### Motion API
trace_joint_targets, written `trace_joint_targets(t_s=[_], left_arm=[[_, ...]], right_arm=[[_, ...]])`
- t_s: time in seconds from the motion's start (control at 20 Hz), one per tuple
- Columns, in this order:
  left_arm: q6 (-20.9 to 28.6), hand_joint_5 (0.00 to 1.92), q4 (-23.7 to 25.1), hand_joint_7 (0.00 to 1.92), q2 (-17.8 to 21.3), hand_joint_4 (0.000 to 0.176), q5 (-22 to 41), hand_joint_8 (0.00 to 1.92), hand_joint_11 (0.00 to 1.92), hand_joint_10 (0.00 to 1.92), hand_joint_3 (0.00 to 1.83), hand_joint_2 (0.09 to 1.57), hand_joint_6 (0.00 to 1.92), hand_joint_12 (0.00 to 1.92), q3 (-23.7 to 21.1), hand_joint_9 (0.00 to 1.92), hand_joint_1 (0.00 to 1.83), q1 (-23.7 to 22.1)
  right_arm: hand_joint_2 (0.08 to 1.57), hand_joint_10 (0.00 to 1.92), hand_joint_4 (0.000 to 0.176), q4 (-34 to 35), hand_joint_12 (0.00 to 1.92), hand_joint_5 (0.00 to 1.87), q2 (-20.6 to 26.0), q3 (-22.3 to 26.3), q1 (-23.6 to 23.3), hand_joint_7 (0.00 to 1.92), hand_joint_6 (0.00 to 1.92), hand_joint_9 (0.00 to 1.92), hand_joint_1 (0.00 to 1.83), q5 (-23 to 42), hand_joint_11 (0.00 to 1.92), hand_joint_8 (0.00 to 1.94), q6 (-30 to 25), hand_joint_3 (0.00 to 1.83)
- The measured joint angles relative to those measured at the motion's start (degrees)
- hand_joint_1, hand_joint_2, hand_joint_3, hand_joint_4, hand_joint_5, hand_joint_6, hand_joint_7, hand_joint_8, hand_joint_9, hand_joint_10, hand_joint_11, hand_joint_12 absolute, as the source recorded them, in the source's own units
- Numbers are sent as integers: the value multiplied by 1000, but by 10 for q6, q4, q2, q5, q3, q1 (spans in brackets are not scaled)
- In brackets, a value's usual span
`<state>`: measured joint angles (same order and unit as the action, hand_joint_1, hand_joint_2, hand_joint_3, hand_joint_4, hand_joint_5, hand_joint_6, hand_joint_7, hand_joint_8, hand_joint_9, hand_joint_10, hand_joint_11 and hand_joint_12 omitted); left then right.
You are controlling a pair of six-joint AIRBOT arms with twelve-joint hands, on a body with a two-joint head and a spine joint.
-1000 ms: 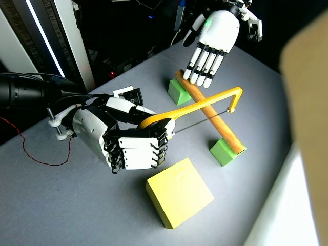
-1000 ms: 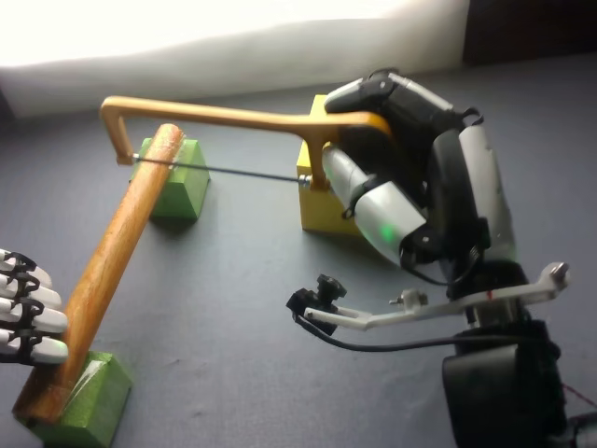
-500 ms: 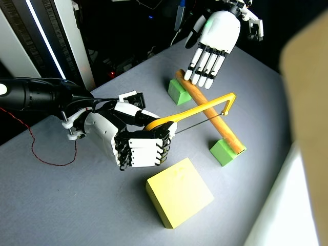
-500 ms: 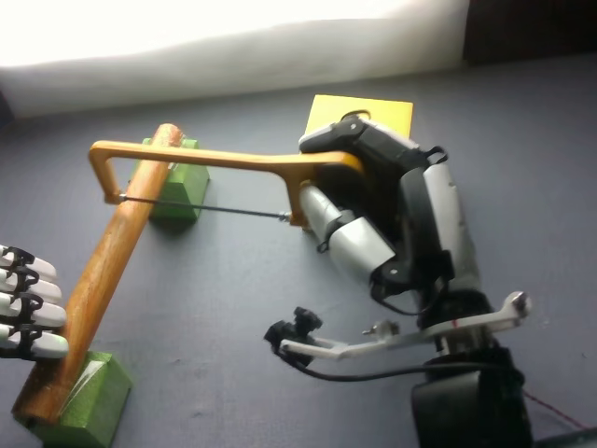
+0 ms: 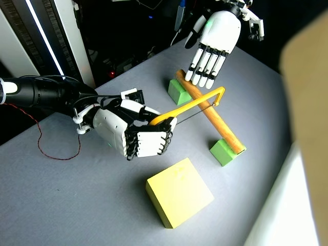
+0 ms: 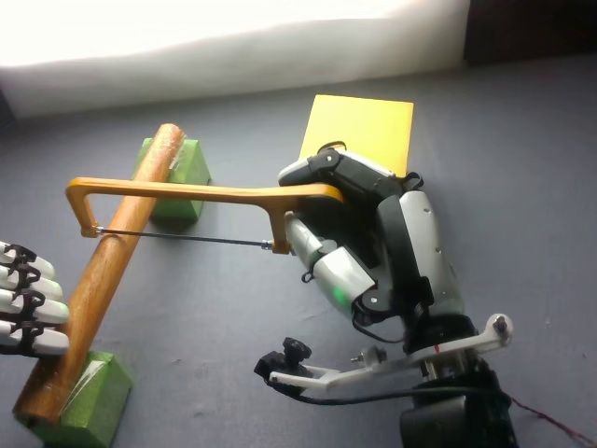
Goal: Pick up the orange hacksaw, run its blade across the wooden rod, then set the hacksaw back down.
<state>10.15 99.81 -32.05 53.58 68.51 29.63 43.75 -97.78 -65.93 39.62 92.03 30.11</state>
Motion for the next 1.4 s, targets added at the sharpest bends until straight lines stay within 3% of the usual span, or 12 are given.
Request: trace_joint_targets(t_s=[0.4,0.55,0.65,0.9,1.05,1.2,1.4], left_arm=[[0,7,0,26,0,0,0,1,0,0,1,1223,1,189,0,33,65,0],[0,13,0,26,0,0,0,2,0,1,0,1218,0,199,0,31,86,0],[0,28,0,50,0,0,0,2,0,3,0,1214,3,316,0,54,105,0],[0,8,0,21,0,0,0,0,0,0,2,1229,0,254,0,31,43,0],[0,27,0,43,0,0,0,3,0,4,0,1224,2,276,0,48,69,0],[0,6,0,18,0,0,-2,3,0,4,0,1233,1,171,-3,24,72,0],[0,32,0,48,0,0,-1,3,0,6,1,1228,3,310,-4,57,64,0]], right_arm=[[1160,1341,0,-17,1342,795,-7,-30,-2,884,989,891,1367,-23,854,1207,33,1],[1164,1349,0,-26,1377,788,-19,-51,-14,872,997,889,1366,-33,855,1223,46,0],[1165,1351,0,-34,1361,779,-23,-56,-19,875,1007,886,1365,-36,859,1219,61,0],[1160,1346,0,-27,1397,793,-49,-71,-26,889,997,891,1367,-55,841,1194,88,0],[1159,1341,0,-40,1372,794,-60,-86,-31,886,982,898,1367,-73,865,1195,87,0],[1153,1327,0,-50,1349,811,-73,-112,-37,888,972,906,1369,-108,856,1188,68,1],[1155,1340,0,-67,1371,800,-91,-137,-48,901,980,897,1368,-154,850,1172,56,0]])
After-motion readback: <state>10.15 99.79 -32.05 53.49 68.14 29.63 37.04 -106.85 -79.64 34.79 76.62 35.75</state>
